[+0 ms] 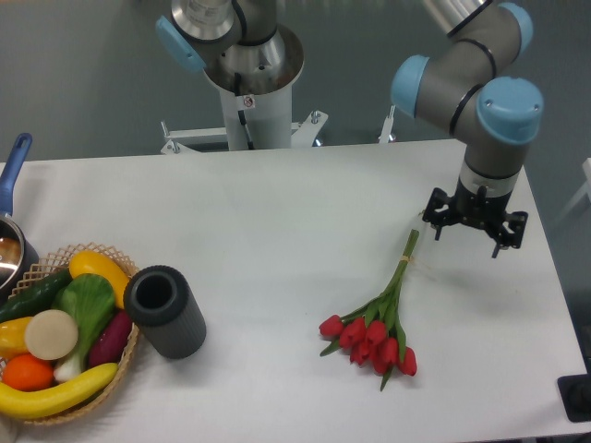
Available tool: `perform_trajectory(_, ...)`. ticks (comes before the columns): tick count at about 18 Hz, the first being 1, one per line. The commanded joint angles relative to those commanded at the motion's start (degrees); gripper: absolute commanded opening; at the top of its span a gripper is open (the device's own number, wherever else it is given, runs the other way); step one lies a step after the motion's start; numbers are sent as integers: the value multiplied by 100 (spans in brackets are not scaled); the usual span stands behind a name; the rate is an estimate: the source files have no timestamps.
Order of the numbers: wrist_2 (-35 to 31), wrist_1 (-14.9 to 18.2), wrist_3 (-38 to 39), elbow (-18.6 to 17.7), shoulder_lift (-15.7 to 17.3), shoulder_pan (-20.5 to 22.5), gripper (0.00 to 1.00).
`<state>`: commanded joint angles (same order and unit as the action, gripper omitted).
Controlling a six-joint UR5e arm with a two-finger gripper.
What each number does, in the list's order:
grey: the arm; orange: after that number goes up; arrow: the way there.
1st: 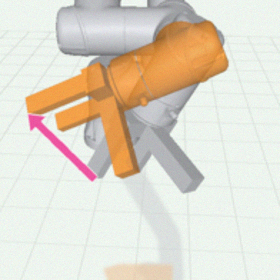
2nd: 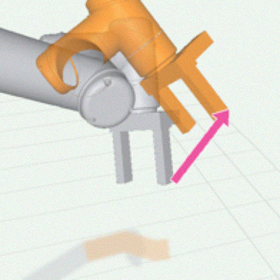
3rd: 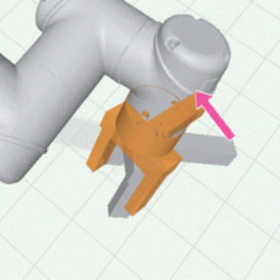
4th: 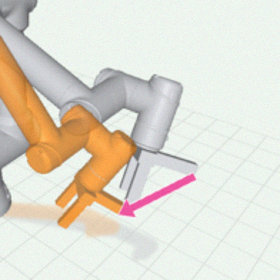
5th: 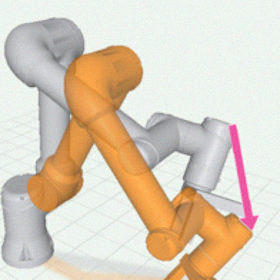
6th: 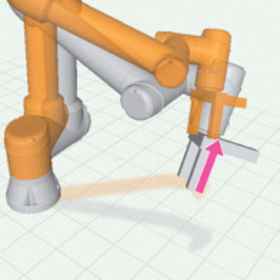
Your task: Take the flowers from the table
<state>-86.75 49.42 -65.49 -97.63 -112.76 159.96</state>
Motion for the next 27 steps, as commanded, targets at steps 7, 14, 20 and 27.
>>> perform_trajectory(7, -26, -530, 36, -388, -70, -307, 100)
perform_trajectory(14, -26, -512, 45, -371, -246, -588, 100)
perform_trajectory(20, -297, -512, 387, -283, -474, -904, 100)
perform_trajectory(27, -694, -530, 405, -195, -650, -1099, 100)
